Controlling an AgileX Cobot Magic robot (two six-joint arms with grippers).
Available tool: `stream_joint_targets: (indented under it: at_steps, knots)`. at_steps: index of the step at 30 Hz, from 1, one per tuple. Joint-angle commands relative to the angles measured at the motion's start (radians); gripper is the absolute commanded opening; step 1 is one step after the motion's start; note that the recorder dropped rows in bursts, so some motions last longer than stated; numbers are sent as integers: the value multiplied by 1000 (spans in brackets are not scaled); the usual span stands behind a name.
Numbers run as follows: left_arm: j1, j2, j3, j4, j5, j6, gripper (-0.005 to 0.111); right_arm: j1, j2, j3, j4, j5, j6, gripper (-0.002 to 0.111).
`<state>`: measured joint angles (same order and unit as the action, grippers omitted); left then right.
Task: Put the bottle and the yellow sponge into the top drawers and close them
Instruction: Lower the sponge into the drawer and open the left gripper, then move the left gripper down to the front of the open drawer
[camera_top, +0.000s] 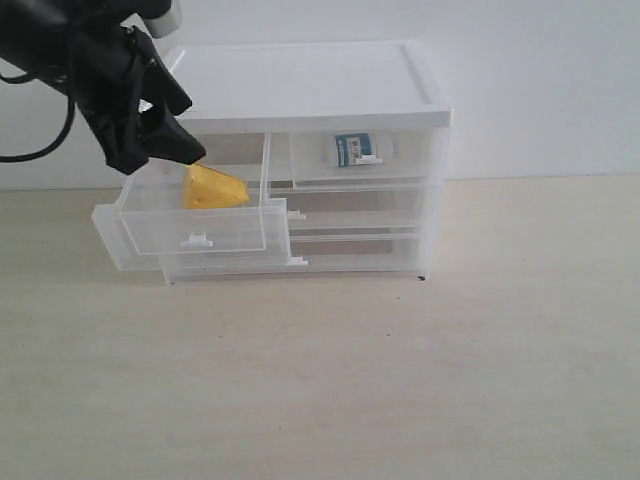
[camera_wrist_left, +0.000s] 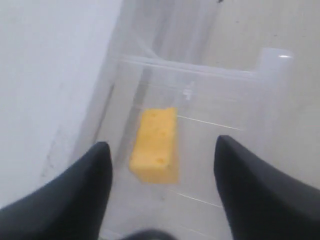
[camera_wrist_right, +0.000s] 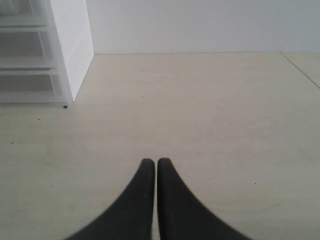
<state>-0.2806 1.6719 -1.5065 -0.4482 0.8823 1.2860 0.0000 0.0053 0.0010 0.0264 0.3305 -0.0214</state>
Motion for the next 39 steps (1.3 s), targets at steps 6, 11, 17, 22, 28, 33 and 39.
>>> stream_joint_targets:
  at_steps: [6,11,17,22,28,33,39]
  knots:
    - [2,-63,-3,64,316,-344,4,0,-5,-1,-6,-9,-2,0]
    - [2,-118,86,72,336,-406,4,0,-5,-1,-6,-9,-2,0]
    - [-11,-256,298,71,130,-511,4,0,-5,-1,-6,-9,-2,0]
    - [-71,-314,431,64,27,-584,4,0,-5,-1,-6,-9,-2,0]
    - [-148,-239,466,124,31,-677,4,0,-5,-1,-6,-9,-2,0]
    - [-159,-165,466,184,-45,-767,4,0,-5,-1,-6,-9,-2,0]
    - [-159,-124,466,174,-132,-772,4,0,-5,-1,-6,-9,-2,0]
